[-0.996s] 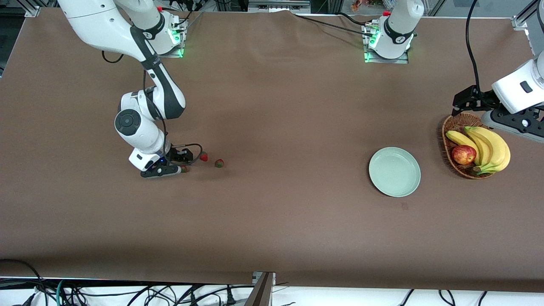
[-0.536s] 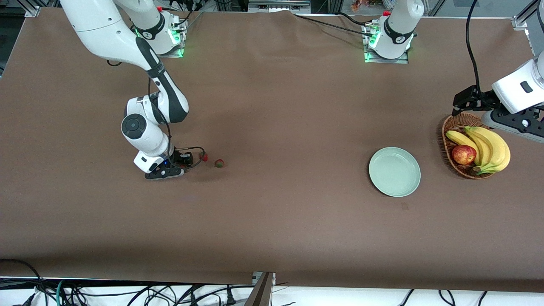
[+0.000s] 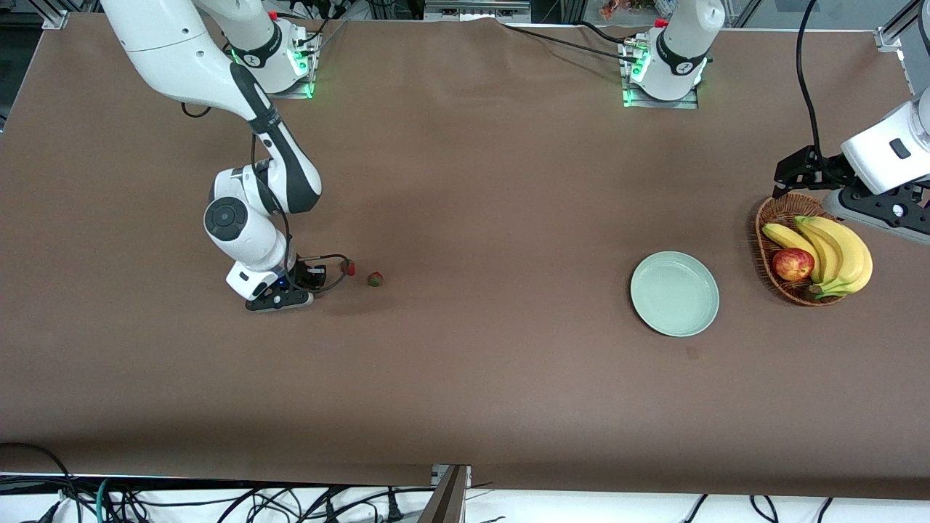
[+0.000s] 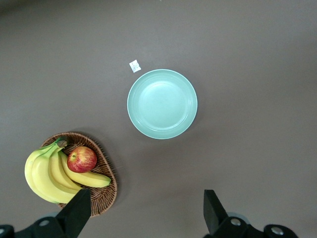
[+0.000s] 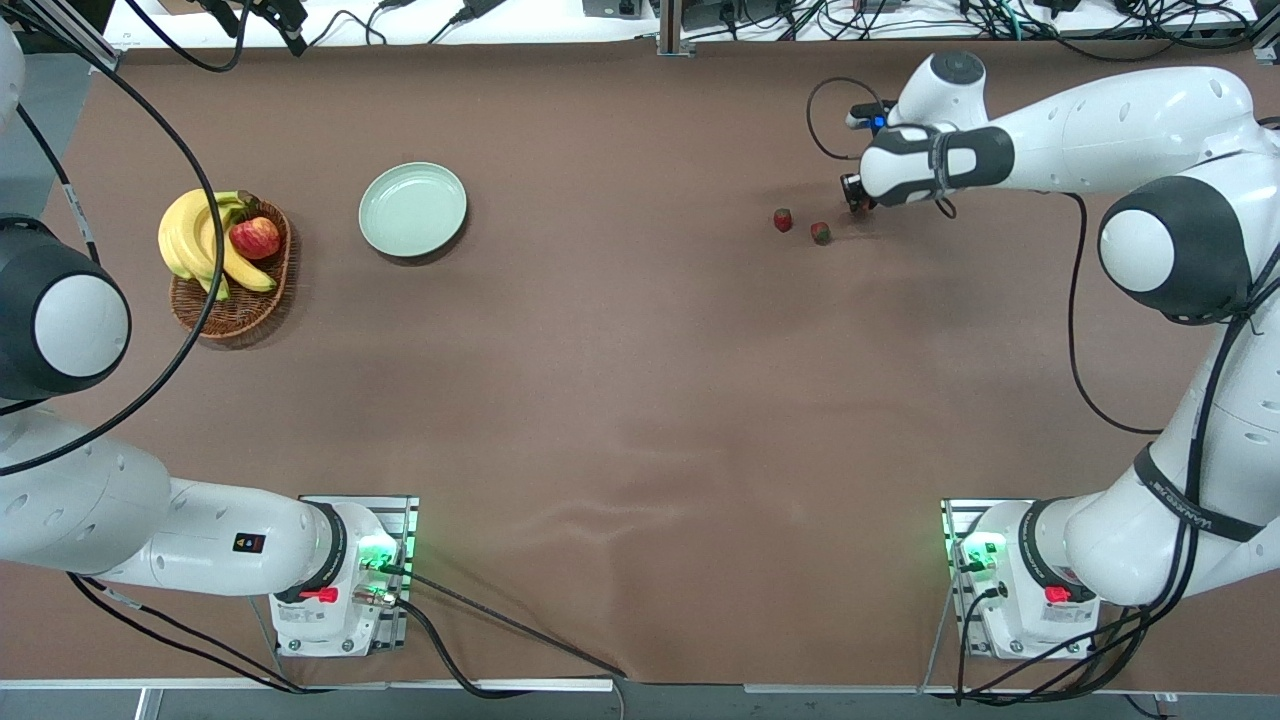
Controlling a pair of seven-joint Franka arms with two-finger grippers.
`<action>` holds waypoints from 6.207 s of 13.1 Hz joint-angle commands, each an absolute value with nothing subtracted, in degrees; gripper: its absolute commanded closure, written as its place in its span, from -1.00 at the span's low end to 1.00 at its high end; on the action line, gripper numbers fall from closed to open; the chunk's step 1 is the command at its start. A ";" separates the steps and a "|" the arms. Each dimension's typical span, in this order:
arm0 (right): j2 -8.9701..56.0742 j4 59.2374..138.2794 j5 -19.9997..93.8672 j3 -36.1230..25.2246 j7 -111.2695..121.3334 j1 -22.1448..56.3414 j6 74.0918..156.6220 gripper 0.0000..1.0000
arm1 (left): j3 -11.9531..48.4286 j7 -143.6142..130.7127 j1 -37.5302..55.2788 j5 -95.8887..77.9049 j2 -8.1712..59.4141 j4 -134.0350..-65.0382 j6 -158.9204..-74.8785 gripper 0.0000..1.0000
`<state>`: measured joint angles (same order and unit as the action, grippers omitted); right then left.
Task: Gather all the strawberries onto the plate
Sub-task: 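Reach down and grasp a red strawberry with the right gripper, then carry the strawberry to mid-table and open the right gripper, then grasp the mid-table strawberry with the left gripper while the right gripper grasps another, then lower the strawberry onto the green plate with the left gripper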
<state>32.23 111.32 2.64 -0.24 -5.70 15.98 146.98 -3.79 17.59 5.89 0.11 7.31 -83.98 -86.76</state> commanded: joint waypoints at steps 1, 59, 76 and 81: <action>31.90 101.38 3.43 3.06 -13.49 16.00 134.00 0.93 | -3.78 19.07 5.63 0.62 7.65 -82.79 -85.52 -1.00; 39.02 96.15 2.55 -7.03 -33.93 35.68 130.69 -0.22 | 0.62 -40.61 35.07 -10.28 33.22 -113.38 -149.77 -0.37; 39.11 97.56 3.43 -7.03 -33.84 35.68 132.98 0.51 | 0.18 -34.84 29.46 -9.49 28.93 -112.59 -143.03 0.93; 38.50 95.90 5.17 -6.68 -35.15 35.77 132.19 0.66 | 0.18 -13.93 16.11 -9.49 25.22 -104.52 -123.08 0.91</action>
<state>39.88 96.20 3.35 -7.02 -33.95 35.70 132.29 -0.64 -21.01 20.34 -9.49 25.87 -107.68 -129.04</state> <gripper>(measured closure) 0.674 0.621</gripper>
